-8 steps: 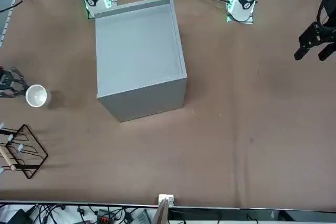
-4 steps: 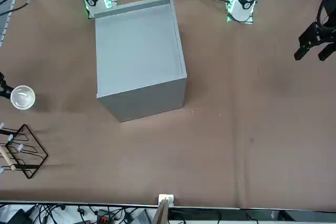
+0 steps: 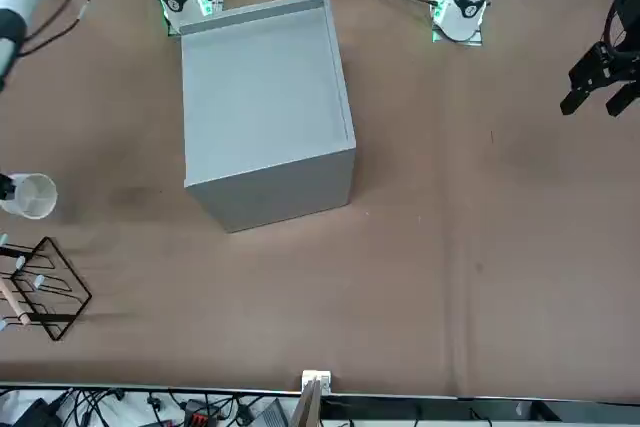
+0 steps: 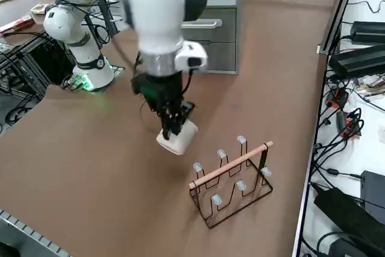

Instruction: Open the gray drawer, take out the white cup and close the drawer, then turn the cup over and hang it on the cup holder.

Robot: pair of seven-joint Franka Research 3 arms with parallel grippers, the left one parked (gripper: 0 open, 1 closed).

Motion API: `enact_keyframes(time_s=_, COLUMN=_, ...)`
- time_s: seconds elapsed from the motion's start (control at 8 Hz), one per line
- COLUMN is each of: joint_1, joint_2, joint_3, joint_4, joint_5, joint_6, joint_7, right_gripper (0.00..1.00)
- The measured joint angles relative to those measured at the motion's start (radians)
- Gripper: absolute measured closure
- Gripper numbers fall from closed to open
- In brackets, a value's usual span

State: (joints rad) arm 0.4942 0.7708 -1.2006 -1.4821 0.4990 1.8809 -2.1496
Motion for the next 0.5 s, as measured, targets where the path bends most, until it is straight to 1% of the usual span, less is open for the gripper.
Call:
enact_keyframes(time_s=0.25, joint_1=0.117, joint_2=0.006, joint_3=0.000, joint_4=0.002, joint_5=-0.252, joint_6=0.066, joint_7=0.155, right_gripper=0.81)
enact_keyframes(time_s=0.5, joint_1=0.230, joint_2=0.031, joint_3=0.003, joint_4=0.003, joint_5=-0.518, joint_6=0.073, joint_7=0.363, right_gripper=0.81)
